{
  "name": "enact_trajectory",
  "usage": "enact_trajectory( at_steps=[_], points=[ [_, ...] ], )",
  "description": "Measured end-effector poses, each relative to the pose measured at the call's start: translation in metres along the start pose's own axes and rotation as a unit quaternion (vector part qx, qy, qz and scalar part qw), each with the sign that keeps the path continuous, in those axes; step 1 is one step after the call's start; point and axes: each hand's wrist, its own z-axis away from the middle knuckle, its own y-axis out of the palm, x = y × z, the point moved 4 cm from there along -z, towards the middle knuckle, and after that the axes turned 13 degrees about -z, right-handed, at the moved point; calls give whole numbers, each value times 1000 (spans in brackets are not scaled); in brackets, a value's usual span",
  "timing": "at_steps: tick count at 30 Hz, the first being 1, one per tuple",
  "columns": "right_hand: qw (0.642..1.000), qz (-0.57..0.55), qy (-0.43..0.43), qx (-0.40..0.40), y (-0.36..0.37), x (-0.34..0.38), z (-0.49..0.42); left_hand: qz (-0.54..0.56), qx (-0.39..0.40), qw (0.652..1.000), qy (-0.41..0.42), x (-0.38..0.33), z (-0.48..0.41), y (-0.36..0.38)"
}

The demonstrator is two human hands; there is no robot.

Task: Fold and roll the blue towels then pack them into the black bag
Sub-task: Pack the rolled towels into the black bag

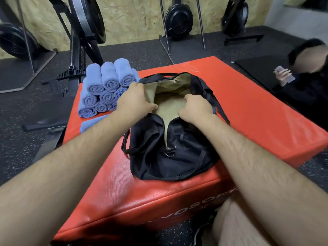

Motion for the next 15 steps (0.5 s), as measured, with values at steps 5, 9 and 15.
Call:
enact_trajectory(
  at_steps=[5,9,15],
  points=[
    [998,-54,27,-8,-40,-9,11,-33,40,998,38,1,-12,-11],
    [997,-45,37,-49,-75,-31,17,-56,36,996,52,23,-17,-28],
    [998,-29,30,-53,-95,-36,32,-54,-51,996,49,32,-11,-41]
  ],
)
